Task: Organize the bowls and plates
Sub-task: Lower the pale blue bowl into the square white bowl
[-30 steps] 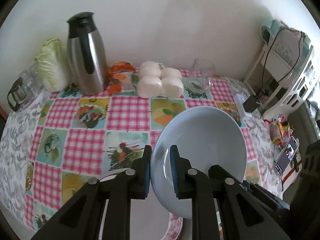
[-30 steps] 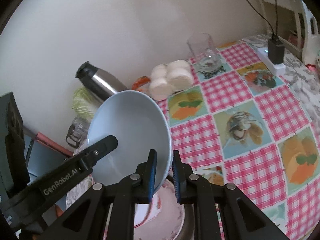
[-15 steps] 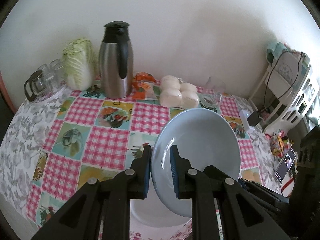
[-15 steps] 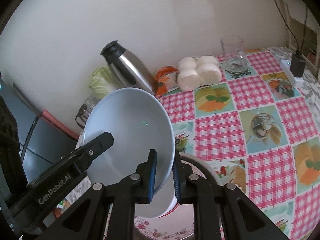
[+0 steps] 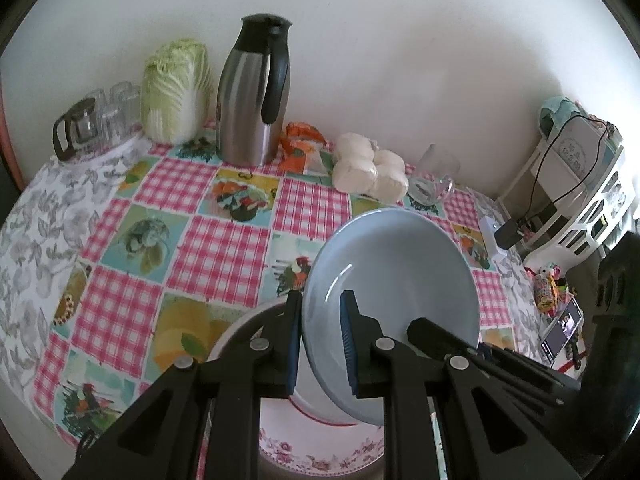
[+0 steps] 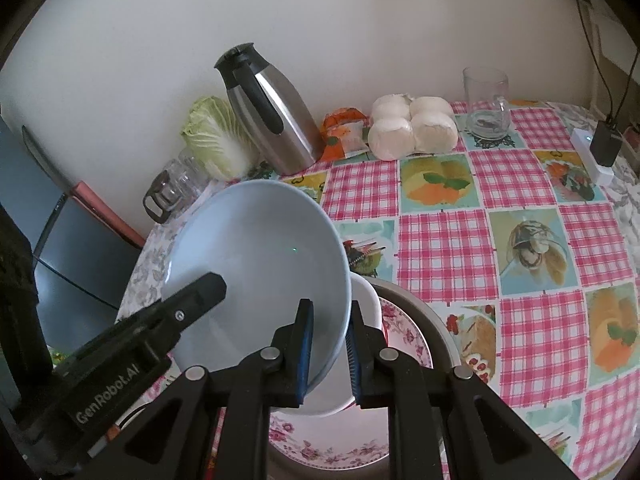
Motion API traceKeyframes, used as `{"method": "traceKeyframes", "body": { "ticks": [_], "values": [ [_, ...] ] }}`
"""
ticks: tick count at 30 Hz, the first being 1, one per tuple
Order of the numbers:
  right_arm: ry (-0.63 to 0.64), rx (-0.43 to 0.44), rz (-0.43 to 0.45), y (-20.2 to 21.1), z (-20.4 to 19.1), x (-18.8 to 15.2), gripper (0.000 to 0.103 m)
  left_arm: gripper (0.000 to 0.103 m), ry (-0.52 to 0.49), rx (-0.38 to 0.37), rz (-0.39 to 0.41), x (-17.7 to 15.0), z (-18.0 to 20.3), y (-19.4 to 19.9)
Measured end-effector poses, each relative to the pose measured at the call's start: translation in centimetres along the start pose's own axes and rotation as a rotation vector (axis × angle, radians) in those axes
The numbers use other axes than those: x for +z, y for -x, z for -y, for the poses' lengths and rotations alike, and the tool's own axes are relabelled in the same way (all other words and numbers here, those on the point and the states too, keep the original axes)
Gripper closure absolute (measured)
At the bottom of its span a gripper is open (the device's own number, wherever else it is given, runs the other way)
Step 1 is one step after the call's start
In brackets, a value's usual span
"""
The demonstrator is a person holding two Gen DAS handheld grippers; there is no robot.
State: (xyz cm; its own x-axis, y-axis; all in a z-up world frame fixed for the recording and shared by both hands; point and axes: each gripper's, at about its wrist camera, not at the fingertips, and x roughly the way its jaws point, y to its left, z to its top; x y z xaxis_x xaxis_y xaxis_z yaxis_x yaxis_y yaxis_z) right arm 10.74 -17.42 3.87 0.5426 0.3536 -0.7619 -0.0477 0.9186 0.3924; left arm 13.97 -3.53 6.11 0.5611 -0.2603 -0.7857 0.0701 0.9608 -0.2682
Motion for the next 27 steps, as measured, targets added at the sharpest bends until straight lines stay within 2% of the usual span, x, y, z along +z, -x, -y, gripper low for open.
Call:
{"method": "traceKeyframes", "body": {
  "ticks": [10, 27],
  "values": [
    [0.049, -0.071, -0.037, -1.2, -0.4, -0.5, 0.083, 0.084, 0.003, 0.006, -0.040, -0.9, -0.2, -1.1],
    [0.098, -0.101, -0.084, -2.3, -1.0, -1.0, 0.082, 0.084, 0.047, 0.008, -0.087, -1.1, -1.1, -2.4]
  ]
}}
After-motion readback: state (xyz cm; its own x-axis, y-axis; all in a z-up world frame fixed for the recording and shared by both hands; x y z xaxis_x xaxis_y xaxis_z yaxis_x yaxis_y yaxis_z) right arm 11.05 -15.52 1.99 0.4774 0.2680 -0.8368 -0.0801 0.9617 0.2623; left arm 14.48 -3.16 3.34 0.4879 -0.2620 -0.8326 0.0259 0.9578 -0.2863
